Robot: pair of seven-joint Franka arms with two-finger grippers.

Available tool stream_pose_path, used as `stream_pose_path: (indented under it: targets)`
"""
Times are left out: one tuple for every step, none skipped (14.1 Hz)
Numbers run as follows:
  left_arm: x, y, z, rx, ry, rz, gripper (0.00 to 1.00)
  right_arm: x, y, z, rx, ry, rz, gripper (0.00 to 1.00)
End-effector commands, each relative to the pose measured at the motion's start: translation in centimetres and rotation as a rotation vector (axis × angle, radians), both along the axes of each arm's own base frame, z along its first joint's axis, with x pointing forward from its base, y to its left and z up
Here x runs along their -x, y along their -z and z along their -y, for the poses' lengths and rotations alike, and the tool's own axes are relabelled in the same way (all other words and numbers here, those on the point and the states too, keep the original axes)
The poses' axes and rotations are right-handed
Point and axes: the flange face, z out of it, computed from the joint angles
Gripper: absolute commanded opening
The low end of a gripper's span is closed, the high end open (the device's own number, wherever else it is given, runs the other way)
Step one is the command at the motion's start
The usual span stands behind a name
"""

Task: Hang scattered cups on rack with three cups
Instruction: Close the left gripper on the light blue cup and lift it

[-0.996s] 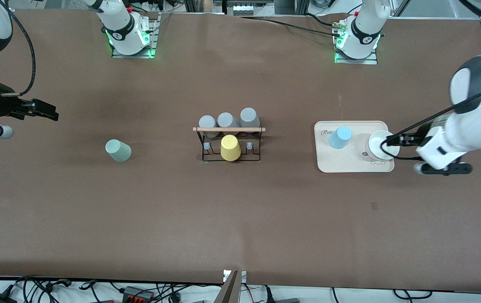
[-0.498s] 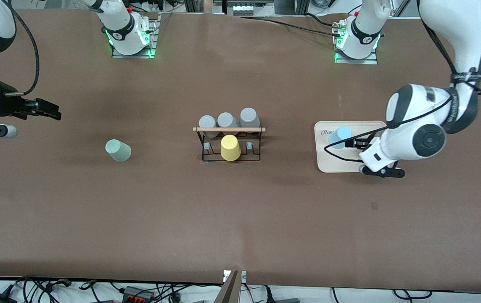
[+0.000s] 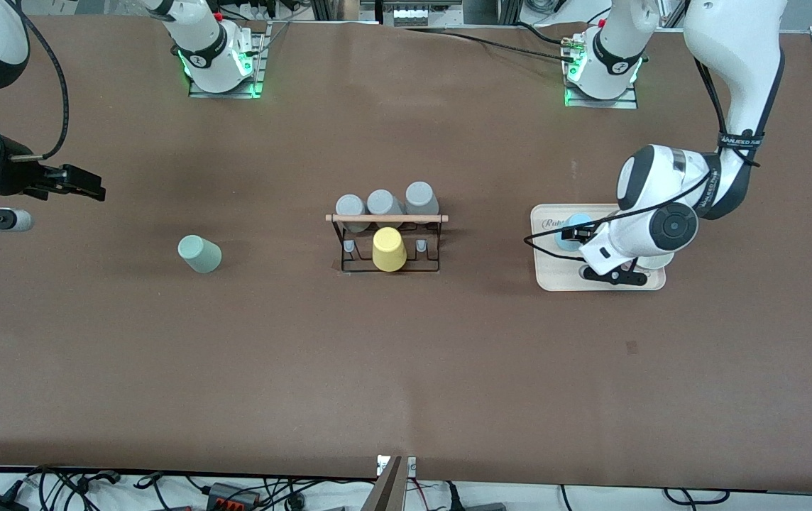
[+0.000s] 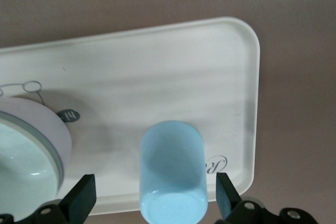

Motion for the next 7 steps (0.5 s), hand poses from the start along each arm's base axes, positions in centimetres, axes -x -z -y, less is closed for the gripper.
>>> stream_pose_path:
  targets:
    - [2.4,-1.6,0.3,0.002,0.011,0.016,1.0,1.5,-0.2,-0.6,-0.015,0.01,0.02,1.0]
    - [2.7,-1.5,0.3,0.001,0.012,0.013,1.0,1.6,-0.2,-1.1,-0.015,0.001,0.018,1.0]
    - [2.8,-1.4,0.2,0.0,0.011,0.019,1.0,1.6,0.0,-1.2,-0.015,-0.001,0.014,1.0]
    - [3.2,-0.9,0.2,0.0,0.012,0.019,1.0,1.7,0.0,-1.2,-0.017,0.0,0.008,1.0]
    - [3.2,-0.6,0.2,0.003,0.011,0.037,1.0,1.8,0.1,-1.3,-0.015,-0.007,0.002,1.0]
    - [3.4,-0.2,0.1,0.004,0.01,0.046,1.0,1.8,0.1,-1.9,-0.015,-0.017,0.001,1.0]
    - [3.5,0.2,0.1,0.005,0.009,0.048,1.0,1.8,0.2,-2.3,-0.015,-0.024,0.0,1.0]
